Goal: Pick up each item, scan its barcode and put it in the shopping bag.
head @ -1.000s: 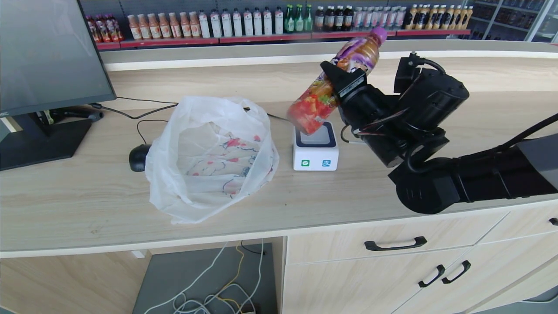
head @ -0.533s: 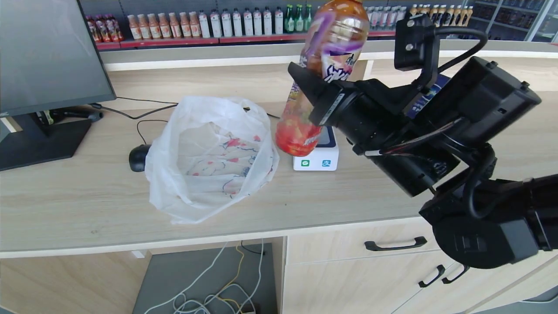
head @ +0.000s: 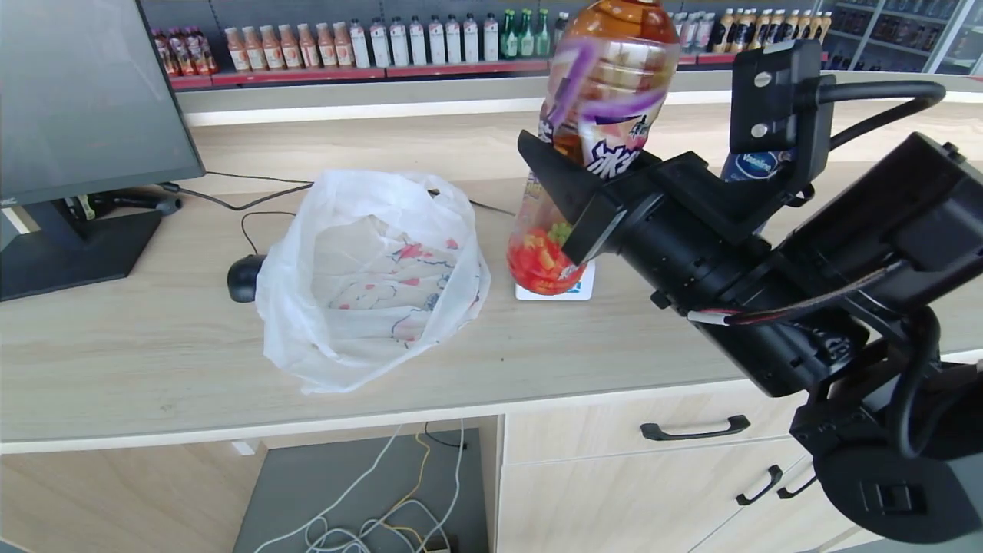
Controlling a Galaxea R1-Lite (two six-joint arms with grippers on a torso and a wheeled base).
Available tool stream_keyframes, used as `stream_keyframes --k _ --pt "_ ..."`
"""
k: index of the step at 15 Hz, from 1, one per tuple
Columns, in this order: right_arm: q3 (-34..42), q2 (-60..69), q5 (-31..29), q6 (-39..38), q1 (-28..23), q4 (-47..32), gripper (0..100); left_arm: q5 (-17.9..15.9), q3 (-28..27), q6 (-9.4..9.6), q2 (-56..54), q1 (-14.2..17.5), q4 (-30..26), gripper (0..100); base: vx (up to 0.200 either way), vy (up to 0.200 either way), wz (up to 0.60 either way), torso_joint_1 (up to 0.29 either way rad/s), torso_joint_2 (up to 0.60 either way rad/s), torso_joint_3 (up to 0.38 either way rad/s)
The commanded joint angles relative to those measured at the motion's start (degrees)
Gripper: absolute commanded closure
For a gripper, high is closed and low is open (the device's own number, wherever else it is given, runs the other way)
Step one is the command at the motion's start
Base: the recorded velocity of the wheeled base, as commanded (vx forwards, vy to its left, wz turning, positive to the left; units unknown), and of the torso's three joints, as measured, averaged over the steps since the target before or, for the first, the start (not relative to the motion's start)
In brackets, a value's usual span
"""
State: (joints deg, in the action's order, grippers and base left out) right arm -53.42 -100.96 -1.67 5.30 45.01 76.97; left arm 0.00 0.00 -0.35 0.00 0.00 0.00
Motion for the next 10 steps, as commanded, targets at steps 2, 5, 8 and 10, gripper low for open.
stream_keyframes --k 2,5,8,10 --pt "2.9 -0.4 0.0 0.0 -0.8 0.8 100 0.0 0.0 0.0 0.0 0.0 0.0 0 0.0 0.0 0.0 0.0 0.0 0.0" --pt "4.3 -0.1 0.0 0.1 -1.2 1.3 100 0.0 0.0 -0.09 0.0 0.1 0.0 0 0.0 0.0 0.0 0.0 0.0 0.0" --pt "3.4 -0.2 0.1 -0.1 -1.3 1.7 100 0.0 0.0 0.0 0.0 0.1 0.0 0 0.0 0.2 0.0 0.002 0.01 -0.001" --pt "3.4 -0.3 0.1 -0.1 -1.3 1.7 100 0.0 0.0 -0.09 0.0 0.1 0.0 0 0.0 0.2 0.0 -0.002 0.0 0.002"
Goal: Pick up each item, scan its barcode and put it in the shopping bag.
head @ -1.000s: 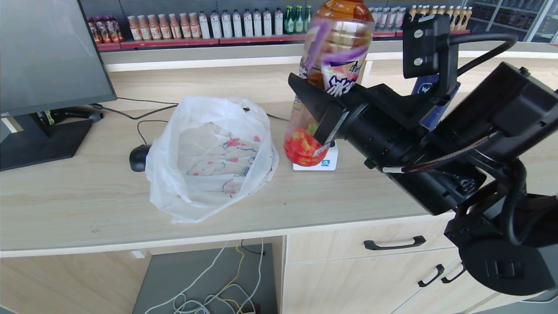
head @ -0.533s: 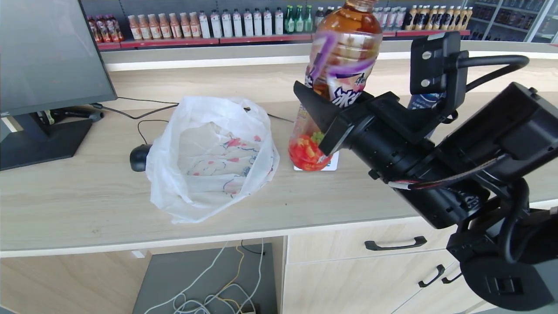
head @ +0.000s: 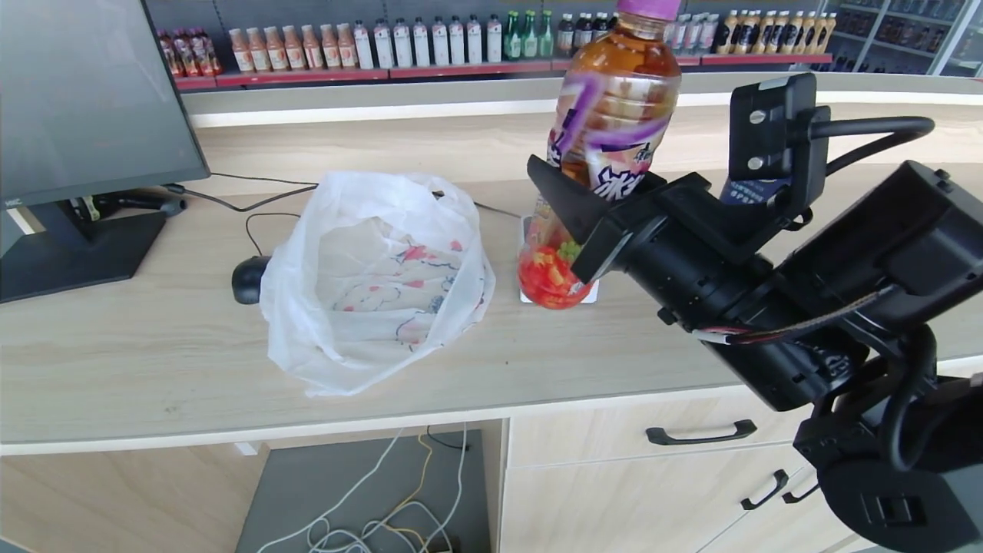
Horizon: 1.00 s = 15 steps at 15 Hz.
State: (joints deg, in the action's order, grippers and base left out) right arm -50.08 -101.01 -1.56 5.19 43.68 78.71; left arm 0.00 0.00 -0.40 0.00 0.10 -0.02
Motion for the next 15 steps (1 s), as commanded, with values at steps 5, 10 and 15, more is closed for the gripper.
stream_keyframes --k 5,10,15 --pt "0.7 0.3 0.1 0.0 0.0 -0.1 100 0.1 0.0 -0.21 0.0 0.0 -0.1 0 0.0 0.2 0.0 0.001 0.0 0.003" --pt "1.7 1.2 0.2 -0.1 0.0 0.1 100 0.0 0.0 -0.13 0.0 0.0 0.0 0 0.0 0.2 0.0 0.001 0.0 0.003" --pt "0.2 -0.9 0.2 0.0 0.1 0.1 100 0.0 0.0 -0.04 0.0 0.0 0.0 0 0.0 0.04 0.0 0.0 0.0 0.0"
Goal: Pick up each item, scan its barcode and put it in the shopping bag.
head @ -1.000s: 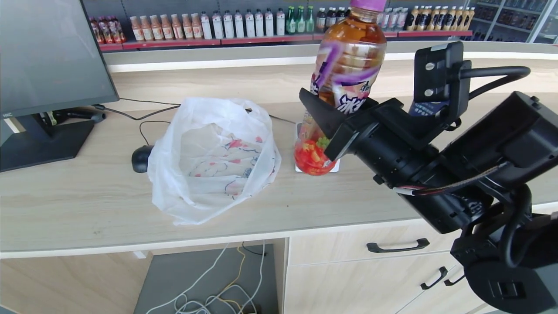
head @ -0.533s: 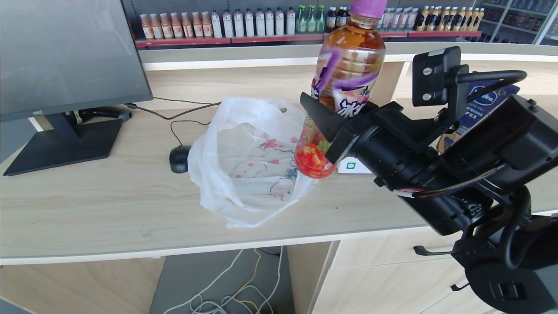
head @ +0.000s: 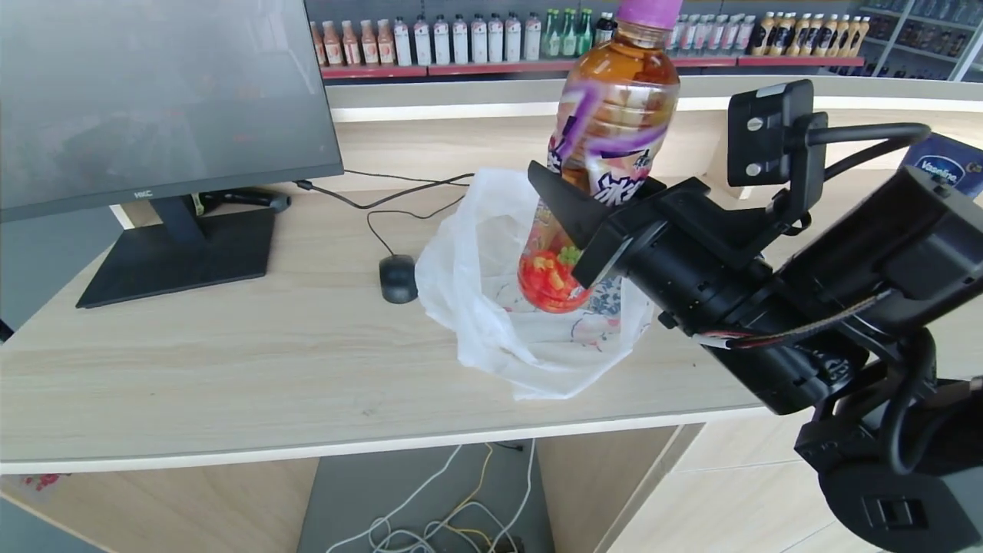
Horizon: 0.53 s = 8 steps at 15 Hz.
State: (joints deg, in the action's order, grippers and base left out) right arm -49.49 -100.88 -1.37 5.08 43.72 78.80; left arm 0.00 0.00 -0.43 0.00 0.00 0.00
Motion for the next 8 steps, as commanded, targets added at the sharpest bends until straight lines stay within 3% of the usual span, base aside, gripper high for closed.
stream_keyframes --k 1,8 --pt "-0.5 -1.1 0.0 0.0 0.1 0.0 100 0.0 0.0 -0.01 0.0 0.1 0.0 0 0.0 0.0 0.0 0.0 0.0 0.0" --pt "-6.0 -7.4 0.0 0.2 -4.3 0.0 100 0.1 0.0 -0.01 0.0 0.0 0.0 0 0.0 0.0 0.0 0.0 0.0 0.0"
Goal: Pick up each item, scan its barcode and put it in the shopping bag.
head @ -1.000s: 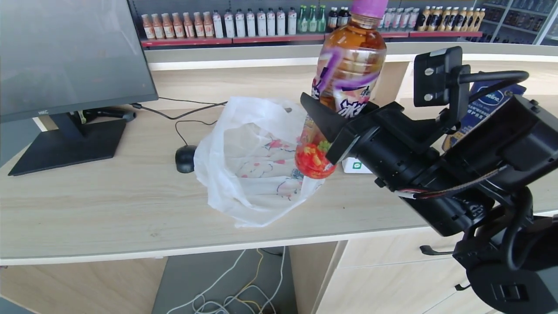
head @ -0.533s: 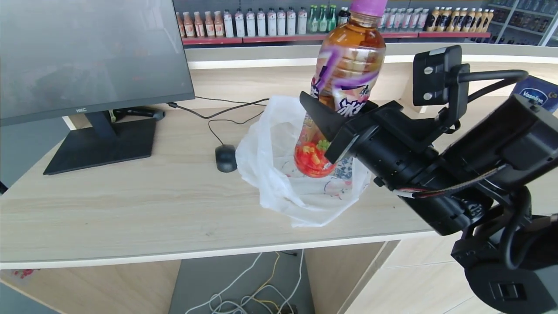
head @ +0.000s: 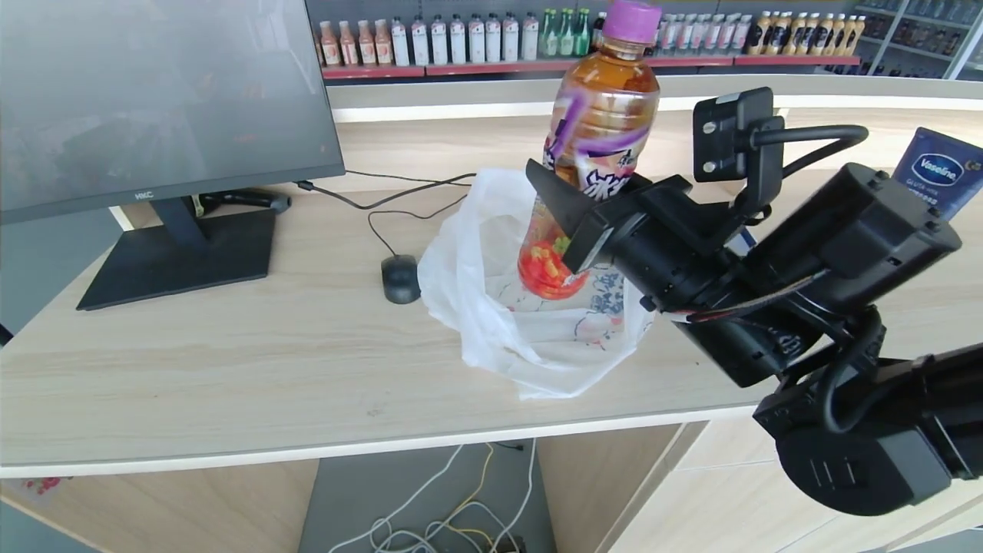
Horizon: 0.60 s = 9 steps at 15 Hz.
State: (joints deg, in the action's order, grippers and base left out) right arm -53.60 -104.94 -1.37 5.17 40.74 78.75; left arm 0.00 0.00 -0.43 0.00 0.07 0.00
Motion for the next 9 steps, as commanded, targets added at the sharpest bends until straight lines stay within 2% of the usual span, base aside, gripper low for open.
stream_keyframes --k 1,4,9 --pt "-2.4 -4.6 0.0 0.1 -2.3 -0.1 100 0.0 0.0 -0.01 0.0 0.0 0.0 0 0.0 0.0 0.0 0.0 0.0 0.0" --pt "-6.7 -10.0 0.1 0.1 -4.6 -0.1 100 0.0 0.0 -0.01 0.0 -0.1 0.0 0 0.0 0.0 0.0 0.0 0.0 0.0" --pt "-11.0 -16.0 0.0 -0.2 -4.9 -0.2 100 0.1 0.0 -0.01 0.0 0.0 0.0 0 0.0 0.0 0.0 0.0 0.0 0.0"
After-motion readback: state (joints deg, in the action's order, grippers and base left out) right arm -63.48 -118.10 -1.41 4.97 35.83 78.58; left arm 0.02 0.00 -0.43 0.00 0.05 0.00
